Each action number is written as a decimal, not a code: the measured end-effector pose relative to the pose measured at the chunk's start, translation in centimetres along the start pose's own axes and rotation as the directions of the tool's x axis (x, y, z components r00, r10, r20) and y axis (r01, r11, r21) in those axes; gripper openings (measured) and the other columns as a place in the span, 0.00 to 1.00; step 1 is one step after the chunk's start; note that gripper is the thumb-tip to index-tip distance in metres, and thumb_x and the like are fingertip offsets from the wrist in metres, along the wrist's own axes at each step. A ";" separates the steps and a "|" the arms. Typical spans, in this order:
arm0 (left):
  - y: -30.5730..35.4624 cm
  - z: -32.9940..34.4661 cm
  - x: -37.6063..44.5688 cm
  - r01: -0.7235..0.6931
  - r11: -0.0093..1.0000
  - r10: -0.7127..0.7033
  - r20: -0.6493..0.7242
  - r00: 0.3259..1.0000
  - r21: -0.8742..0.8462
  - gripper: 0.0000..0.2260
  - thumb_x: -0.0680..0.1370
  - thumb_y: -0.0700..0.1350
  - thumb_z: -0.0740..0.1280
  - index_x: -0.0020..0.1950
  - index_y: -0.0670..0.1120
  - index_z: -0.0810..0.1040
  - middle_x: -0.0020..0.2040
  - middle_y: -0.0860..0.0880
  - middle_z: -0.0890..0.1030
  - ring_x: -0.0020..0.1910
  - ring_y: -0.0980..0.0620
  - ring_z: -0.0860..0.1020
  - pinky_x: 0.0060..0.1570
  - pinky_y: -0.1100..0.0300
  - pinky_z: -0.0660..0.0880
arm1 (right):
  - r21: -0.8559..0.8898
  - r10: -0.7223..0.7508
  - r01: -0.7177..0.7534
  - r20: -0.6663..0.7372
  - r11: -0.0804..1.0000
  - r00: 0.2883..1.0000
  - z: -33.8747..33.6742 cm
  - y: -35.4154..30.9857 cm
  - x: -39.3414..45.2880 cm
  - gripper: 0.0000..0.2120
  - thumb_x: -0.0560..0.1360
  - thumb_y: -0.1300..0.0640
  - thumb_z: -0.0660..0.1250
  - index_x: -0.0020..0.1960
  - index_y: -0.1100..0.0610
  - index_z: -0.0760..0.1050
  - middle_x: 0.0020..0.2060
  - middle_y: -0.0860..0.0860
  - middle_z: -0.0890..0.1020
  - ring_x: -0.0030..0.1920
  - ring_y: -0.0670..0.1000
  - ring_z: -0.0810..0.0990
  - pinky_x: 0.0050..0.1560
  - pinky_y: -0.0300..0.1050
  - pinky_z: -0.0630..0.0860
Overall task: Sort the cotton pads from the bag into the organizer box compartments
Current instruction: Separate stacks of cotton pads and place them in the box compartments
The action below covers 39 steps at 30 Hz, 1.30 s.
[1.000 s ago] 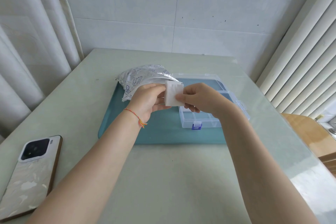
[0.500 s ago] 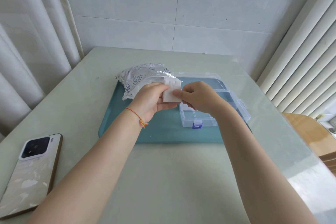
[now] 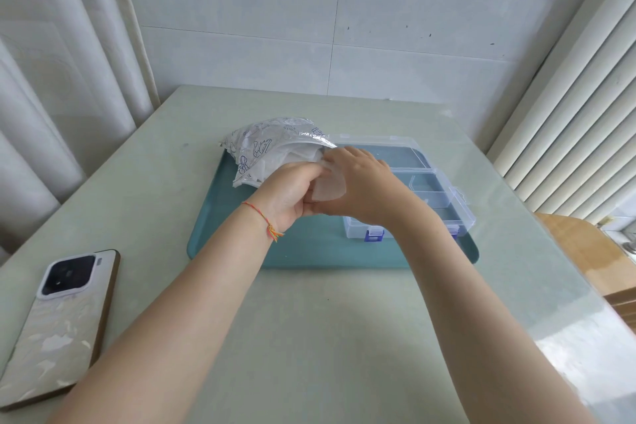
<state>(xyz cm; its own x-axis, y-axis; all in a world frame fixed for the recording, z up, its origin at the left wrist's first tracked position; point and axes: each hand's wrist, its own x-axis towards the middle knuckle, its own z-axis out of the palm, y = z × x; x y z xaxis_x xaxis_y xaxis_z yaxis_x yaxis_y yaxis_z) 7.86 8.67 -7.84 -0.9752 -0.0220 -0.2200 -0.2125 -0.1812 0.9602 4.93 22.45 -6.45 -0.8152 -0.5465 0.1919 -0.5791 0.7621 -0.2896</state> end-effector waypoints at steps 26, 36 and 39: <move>0.6 0.6 -0.5 0.094 0.995 -0.079 0.270 0.960 -0.043 0.23 0.81 0.48 0.49 0.68 0.35 0.71 0.55 0.34 0.82 0.49 0.36 0.82 0.40 0.52 0.79 | 0.419 0.155 -0.119 -0.054 0.900 0.986 -4.2 3.0 -0.6 0.02 0.76 0.58 0.70 0.46 0.51 0.80 0.32 0.48 0.71 0.29 0.43 0.67 0.32 0.35 0.64; 1.1 3.6 0.3 0.110 0.994 -0.103 0.274 0.956 -0.011 0.10 0.81 0.46 0.60 0.52 0.44 0.79 0.43 0.46 0.83 0.38 0.50 0.82 0.33 0.61 0.77 | 0.816 0.100 -0.142 0.104 0.560 0.990 -6.0 5.2 -2.1 0.05 0.76 0.63 0.63 0.44 0.62 0.77 0.38 0.62 0.83 0.37 0.58 0.82 0.40 0.48 0.76; 1.0 4.4 1.0 0.029 0.998 -0.035 0.143 0.989 0.049 0.04 0.79 0.42 0.66 0.45 0.45 0.78 0.37 0.47 0.80 0.31 0.53 0.78 0.29 0.63 0.75 | 0.775 0.141 -0.151 0.080 0.614 0.987 -5.7 6.4 -2.0 0.04 0.76 0.67 0.65 0.49 0.62 0.77 0.36 0.57 0.82 0.34 0.54 0.80 0.39 0.47 0.78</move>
<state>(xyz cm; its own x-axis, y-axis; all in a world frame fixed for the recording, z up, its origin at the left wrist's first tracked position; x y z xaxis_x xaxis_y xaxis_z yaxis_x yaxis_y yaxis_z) 6.41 12.78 -6.38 -0.9658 0.1250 -0.2270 -0.2430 -0.1332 0.9608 2.84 30.39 -3.36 -0.8851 -0.4596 0.0731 -0.2229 0.2810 -0.9335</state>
